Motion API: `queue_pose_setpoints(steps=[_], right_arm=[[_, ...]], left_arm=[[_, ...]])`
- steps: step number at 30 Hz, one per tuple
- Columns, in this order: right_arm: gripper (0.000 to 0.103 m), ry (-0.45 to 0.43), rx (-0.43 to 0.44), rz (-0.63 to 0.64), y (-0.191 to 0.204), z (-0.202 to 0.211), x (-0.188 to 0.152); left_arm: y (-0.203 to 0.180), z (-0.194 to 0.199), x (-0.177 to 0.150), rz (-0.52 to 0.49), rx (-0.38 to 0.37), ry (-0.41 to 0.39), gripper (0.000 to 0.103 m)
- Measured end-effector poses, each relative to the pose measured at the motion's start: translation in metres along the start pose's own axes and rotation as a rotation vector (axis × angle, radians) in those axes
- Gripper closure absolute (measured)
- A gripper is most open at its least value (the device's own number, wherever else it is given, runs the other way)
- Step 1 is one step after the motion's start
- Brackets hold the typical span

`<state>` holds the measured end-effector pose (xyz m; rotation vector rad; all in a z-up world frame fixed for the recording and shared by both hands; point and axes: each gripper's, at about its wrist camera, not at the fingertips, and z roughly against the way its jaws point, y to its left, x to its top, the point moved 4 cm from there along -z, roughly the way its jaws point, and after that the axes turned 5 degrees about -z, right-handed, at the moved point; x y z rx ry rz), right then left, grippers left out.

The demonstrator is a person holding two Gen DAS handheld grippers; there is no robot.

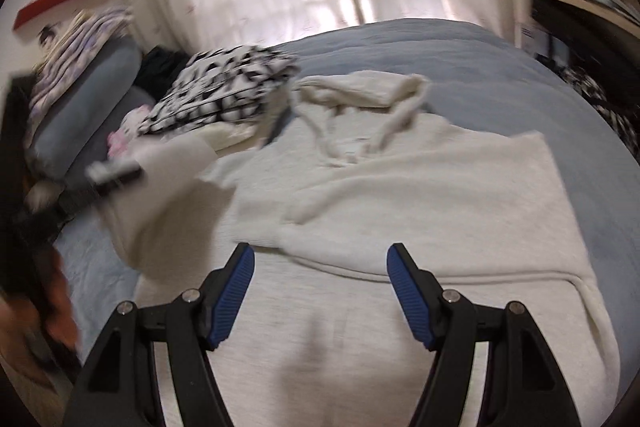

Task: Fold large clothes
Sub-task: 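Fold the gripped sleeve across the hoodie body with the left tool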

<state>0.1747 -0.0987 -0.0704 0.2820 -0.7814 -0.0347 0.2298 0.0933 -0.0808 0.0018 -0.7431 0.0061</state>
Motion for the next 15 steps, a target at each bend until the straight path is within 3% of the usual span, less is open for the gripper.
queue_pose_setpoints(steps=[2,4,5,6,9,15], right_arm=[[0.034,0.003,-0.017,-0.033,-0.02,0.001,-0.002],[0.034,0.013,-0.026,-0.066,-0.038,0.0,-0.005],[0.034,0.018,-0.029,-0.078,-0.045,0.0,-0.006],[0.034,0.022,-0.031,-0.085,-0.05,-0.001,-0.007],[0.034,0.025,-0.034,-0.1,-0.06,-0.004,-0.009],[0.034,0.043,0.011,-0.079,-0.05,-0.011,-0.012]], left_arm=[[-0.03,-0.029,-0.024,-0.013,-0.06,0.105,0.088],[-0.047,-0.048,-0.046,-0.014,-0.113,0.174,0.064],[-0.054,-0.053,-0.054,-0.018,-0.133,0.187,0.047],[-0.058,-0.053,-0.059,-0.023,-0.144,0.181,0.038],[-0.058,-0.043,-0.064,-0.016,-0.174,0.149,0.032],[-0.023,-0.002,-0.076,0.127,-0.329,0.123,0.026]])
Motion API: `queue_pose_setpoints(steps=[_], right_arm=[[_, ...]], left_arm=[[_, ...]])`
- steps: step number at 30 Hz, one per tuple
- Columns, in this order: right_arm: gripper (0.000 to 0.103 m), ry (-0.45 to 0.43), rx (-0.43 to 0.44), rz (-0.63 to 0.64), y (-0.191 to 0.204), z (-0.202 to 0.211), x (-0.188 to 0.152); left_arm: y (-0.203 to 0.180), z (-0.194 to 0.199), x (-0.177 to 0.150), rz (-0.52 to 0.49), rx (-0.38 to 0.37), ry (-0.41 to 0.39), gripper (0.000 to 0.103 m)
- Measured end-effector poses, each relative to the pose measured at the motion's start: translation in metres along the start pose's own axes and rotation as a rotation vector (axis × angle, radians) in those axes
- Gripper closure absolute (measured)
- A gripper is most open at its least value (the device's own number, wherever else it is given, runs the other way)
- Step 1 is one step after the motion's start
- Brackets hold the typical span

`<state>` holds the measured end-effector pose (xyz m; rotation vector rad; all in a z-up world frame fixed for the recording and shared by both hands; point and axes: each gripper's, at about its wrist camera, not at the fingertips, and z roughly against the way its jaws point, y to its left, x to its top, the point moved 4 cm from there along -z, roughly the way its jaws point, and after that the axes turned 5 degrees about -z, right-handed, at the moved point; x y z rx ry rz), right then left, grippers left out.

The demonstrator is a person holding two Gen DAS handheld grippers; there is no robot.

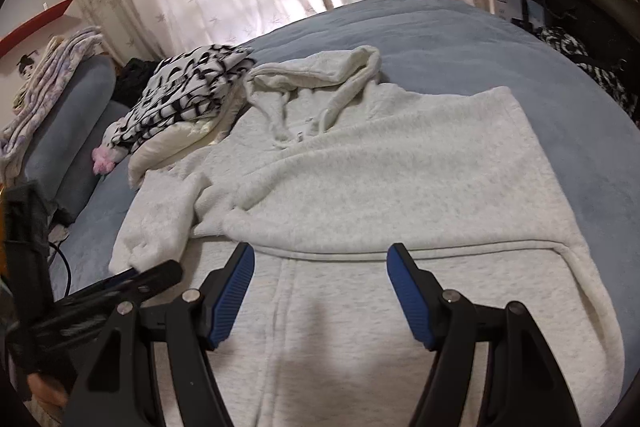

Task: Fold large clothes
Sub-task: 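Fold the gripped sleeve across the hoodie body with the left tool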

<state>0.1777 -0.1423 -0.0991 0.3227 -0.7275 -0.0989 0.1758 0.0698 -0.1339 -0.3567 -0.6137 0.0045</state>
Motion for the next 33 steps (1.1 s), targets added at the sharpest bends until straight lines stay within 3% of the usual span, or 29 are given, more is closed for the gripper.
queue_pose_setpoints(steps=[2,5,15,22,27,28,31,33], right_arm=[[0.034,0.006,0.013,0.022,0.009,-0.002,-0.003],[0.034,0.028,0.042,0.089,0.03,-0.005,-0.007],[0.034,0.1,0.129,0.443,0.133,-0.027,-0.024],[0.034,0.161,0.074,0.686,0.182,-0.066,-0.049],[0.034,0.192,-0.039,0.823,0.201,-0.102,-0.066],[0.037,0.19,-0.072,0.854,0.203,-0.109,-0.069],[0.081,0.154,-0.143,0.953,0.214,-0.119,-0.074],[0.083,0.089,-0.165,1.01,0.226,-0.112,-0.072]], left_arm=[[0.006,0.016,-0.006,0.02,-0.04,-0.024,0.026],[0.013,0.038,-0.016,0.025,-0.031,-0.058,0.026],[0.06,0.084,-0.04,0.064,0.149,-0.099,0.026],[0.098,0.095,-0.047,0.155,0.175,-0.114,0.026],[0.113,0.095,-0.054,0.19,0.167,-0.104,0.026],[0.115,0.095,-0.056,0.193,0.166,-0.103,0.026],[0.117,0.096,-0.058,0.198,0.166,-0.102,0.026],[0.117,0.097,-0.059,0.199,0.167,-0.104,0.026]])
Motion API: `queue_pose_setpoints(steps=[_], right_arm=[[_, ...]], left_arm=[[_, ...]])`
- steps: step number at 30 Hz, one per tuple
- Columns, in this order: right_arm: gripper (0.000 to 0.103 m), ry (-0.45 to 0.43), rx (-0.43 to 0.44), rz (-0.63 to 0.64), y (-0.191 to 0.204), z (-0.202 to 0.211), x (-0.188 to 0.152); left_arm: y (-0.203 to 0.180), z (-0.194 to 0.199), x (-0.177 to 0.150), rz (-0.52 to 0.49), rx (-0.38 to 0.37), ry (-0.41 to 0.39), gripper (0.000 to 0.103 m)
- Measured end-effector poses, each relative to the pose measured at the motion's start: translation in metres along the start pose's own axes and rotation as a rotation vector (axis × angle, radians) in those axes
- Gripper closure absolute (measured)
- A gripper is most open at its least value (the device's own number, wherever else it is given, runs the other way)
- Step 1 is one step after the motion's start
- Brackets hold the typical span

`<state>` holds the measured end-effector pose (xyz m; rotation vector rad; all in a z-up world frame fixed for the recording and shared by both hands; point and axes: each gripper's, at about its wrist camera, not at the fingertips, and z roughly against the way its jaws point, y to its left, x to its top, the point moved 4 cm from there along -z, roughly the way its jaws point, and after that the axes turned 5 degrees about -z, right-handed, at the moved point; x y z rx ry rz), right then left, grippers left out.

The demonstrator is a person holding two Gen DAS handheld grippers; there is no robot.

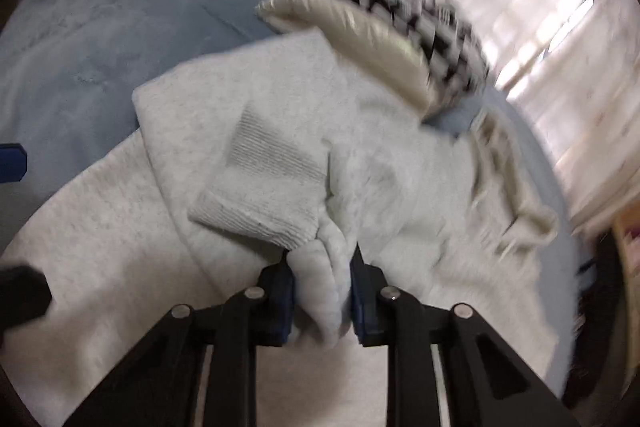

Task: Fold large clothes

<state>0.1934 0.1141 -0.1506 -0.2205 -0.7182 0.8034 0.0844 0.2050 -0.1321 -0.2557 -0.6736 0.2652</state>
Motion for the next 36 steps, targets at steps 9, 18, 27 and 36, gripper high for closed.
queue_pose_setpoints(steps=[9,18,27,36], right_arm=[[0.085,-0.346,0.081,-0.606,-0.156,0.102,0.011],[0.069,0.216,0.296,-1.106,-0.22,-0.003,-0.162],[0.06,0.149,0.34,-1.14,-0.255,0.016,-0.19],[0.057,0.144,0.361,-1.131,-0.288,-0.025,-0.17]], left_arm=[[-0.014,0.009,-0.001,-0.034,-0.01,-0.032,0.026],[-0.039,-0.003,-0.003,-0.089,-0.032,0.014,0.026],[-0.029,-0.039,0.052,-0.142,0.029,0.055,0.026],[-0.018,-0.136,0.125,-0.138,0.086,0.183,0.026]])
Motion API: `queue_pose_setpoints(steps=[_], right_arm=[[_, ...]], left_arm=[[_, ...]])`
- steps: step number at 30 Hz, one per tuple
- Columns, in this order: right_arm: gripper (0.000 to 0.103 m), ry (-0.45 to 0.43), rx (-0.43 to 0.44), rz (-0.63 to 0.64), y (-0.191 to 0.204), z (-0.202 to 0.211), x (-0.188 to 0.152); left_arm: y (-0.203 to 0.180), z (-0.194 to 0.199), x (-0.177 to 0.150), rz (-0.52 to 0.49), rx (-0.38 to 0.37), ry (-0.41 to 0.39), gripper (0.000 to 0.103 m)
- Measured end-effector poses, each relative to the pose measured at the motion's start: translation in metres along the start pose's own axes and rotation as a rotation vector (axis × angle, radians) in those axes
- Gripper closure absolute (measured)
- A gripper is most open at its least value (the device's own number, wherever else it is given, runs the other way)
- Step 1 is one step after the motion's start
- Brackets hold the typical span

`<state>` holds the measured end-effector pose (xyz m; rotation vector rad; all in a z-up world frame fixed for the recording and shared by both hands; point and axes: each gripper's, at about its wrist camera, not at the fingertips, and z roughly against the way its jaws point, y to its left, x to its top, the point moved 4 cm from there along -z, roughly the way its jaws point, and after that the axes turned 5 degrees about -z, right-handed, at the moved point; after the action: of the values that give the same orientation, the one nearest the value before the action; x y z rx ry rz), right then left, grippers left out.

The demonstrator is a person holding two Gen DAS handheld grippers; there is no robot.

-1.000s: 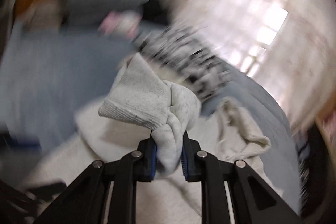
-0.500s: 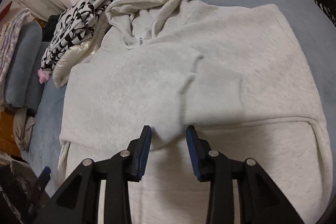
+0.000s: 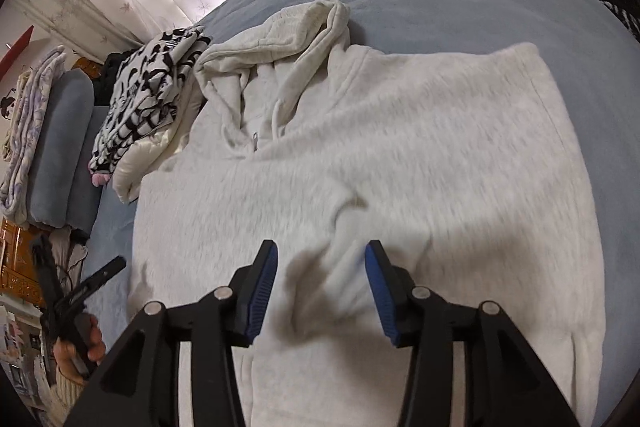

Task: Fold large clothes

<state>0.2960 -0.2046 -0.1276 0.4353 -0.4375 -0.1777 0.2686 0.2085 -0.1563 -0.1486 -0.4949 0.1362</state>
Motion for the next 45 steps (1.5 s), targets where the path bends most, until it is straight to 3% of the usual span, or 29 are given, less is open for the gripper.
queue_pose_setpoints(steps=[8,9,11,12,13,14,18,23,25,27,29,31,32,34,37,39,41,45], right_arm=[[0.057,0.08,-0.08,0.049,0.003,-0.047,0.015],[0.057,0.08,-0.091,0.064,0.003,-0.051,0.015],[0.057,0.062,-0.093,0.099,0.005,-0.054,0.014],[0.057,0.058,-0.086,0.12,0.007,-0.055,0.013],[0.067,0.053,-0.086,0.152,0.01,-0.057,0.011],[0.082,0.032,-0.119,0.206,0.015,-0.058,0.009],[0.083,-0.052,-0.117,0.272,0.034,-0.051,0.015],[0.083,-0.229,-0.11,0.316,0.058,-0.026,0.034],[0.083,-0.249,-0.122,0.316,0.058,-0.028,0.042],[0.082,-0.202,-0.168,0.327,0.053,-0.049,0.045],[0.077,-0.098,-0.224,0.34,0.045,-0.077,0.042],[0.072,-0.052,-0.241,0.336,0.037,-0.089,0.036],[0.066,-0.06,-0.237,0.329,0.036,-0.086,0.035],[0.059,-0.067,-0.246,0.309,0.036,-0.074,0.035],[0.059,-0.092,-0.217,0.329,0.04,-0.052,0.031],[0.059,-0.104,-0.205,0.352,0.044,-0.043,0.029],[0.059,-0.111,-0.19,0.366,0.046,-0.039,0.027],[0.059,-0.106,-0.188,0.373,0.043,-0.046,0.028]], left_arm=[[-0.008,-0.06,0.037,-0.043,0.023,0.095,0.028],[-0.006,-0.064,0.039,-0.044,0.02,0.094,0.043],[-0.004,-0.068,0.041,-0.05,0.008,0.092,0.062],[-0.001,-0.067,0.042,-0.047,0.009,0.08,0.08],[0.002,-0.065,0.044,-0.039,-0.006,0.061,0.088],[0.005,-0.061,0.044,-0.026,-0.023,0.044,0.09],[0.014,-0.049,0.044,0.002,-0.054,-0.025,0.092],[0.022,-0.031,0.045,0.062,-0.101,-0.161,0.093],[0.027,-0.031,0.041,0.097,-0.114,-0.182,0.093],[0.033,-0.04,0.038,0.116,-0.113,-0.177,0.092],[0.036,-0.052,0.032,0.125,-0.105,-0.14,0.09],[0.039,-0.057,0.031,0.136,-0.104,-0.116,0.081],[0.039,-0.056,0.032,0.134,-0.087,-0.109,0.073],[0.036,-0.048,0.036,0.099,-0.036,-0.103,0.07],[0.028,-0.036,0.041,0.028,-0.007,-0.121,0.066],[0.022,-0.031,0.051,-0.007,-0.007,-0.124,0.046],[0.018,-0.033,0.06,-0.027,-0.015,-0.113,0.039],[0.0,-0.058,0.085,-0.076,-0.023,-0.05,0.039]])
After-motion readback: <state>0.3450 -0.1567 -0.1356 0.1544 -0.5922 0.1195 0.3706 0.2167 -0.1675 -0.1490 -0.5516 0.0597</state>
